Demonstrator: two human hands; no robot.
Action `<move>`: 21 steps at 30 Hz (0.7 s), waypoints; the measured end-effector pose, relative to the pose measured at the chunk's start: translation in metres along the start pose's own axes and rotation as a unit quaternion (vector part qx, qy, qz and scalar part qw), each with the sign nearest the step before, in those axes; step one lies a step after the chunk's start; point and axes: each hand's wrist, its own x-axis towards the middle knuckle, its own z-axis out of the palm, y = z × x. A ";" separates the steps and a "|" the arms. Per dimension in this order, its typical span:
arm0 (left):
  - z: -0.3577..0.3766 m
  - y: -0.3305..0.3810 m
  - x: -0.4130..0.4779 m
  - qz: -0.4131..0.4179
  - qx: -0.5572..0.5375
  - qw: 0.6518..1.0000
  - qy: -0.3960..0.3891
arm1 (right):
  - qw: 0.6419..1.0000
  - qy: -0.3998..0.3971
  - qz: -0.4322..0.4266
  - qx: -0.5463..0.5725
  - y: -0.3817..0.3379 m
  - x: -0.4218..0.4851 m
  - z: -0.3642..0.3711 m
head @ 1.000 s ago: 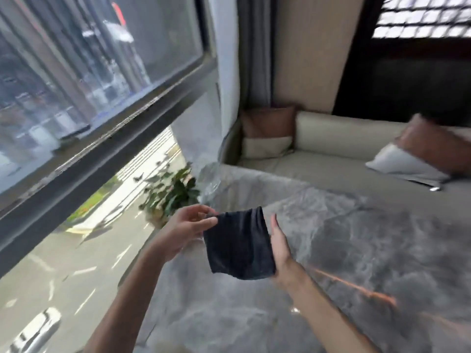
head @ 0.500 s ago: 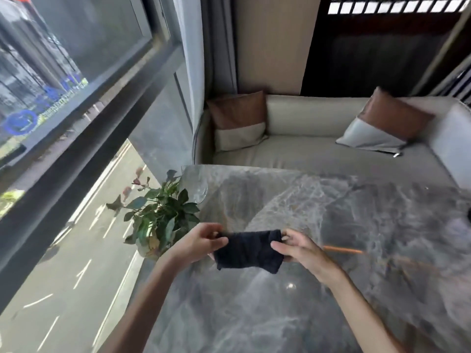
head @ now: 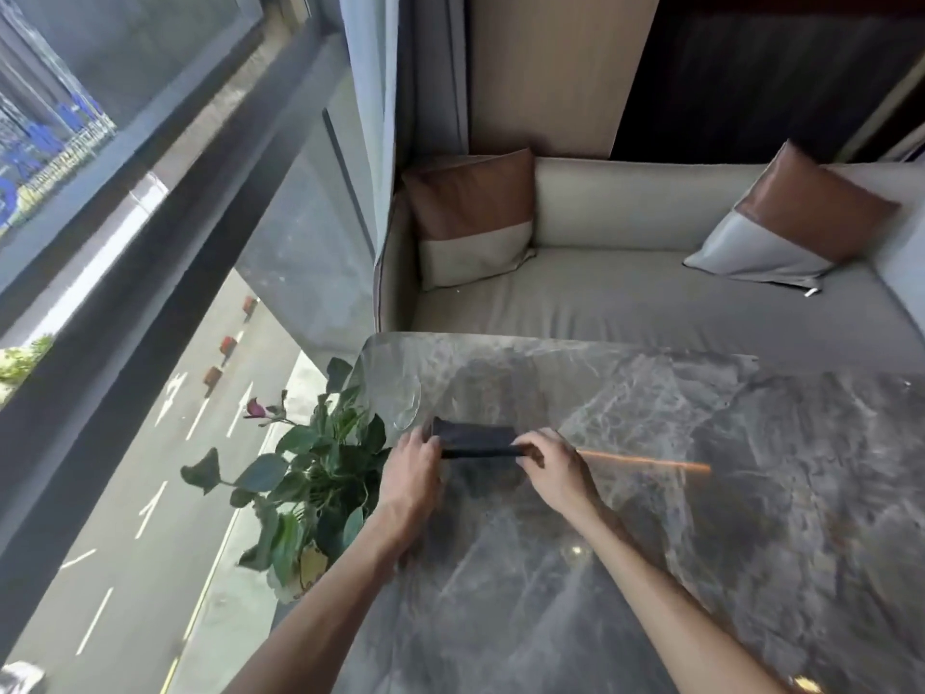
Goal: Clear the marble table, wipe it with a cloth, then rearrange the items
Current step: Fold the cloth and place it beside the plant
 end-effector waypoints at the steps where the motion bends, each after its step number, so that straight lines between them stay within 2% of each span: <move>1: 0.005 -0.002 0.007 0.006 0.027 1.000 -0.002 | 1.000 0.015 -0.005 -0.012 0.004 0.007 0.010; 4: 0.036 -0.005 0.017 0.038 0.113 0.992 -0.046 | 0.998 0.017 -0.008 -0.059 0.025 0.007 0.040; 7: 0.081 -0.005 0.012 0.079 0.181 0.974 -0.113 | 0.991 -0.038 0.007 -0.129 0.056 -0.010 0.072; 13: 0.138 -0.007 -0.023 0.066 0.228 0.948 -0.211 | 0.981 -0.059 -0.008 -0.187 0.091 -0.052 0.103; 21: 0.138 0.004 -0.023 0.035 0.244 0.940 -0.235 | 0.966 -0.067 -0.082 -0.235 0.096 -0.053 0.105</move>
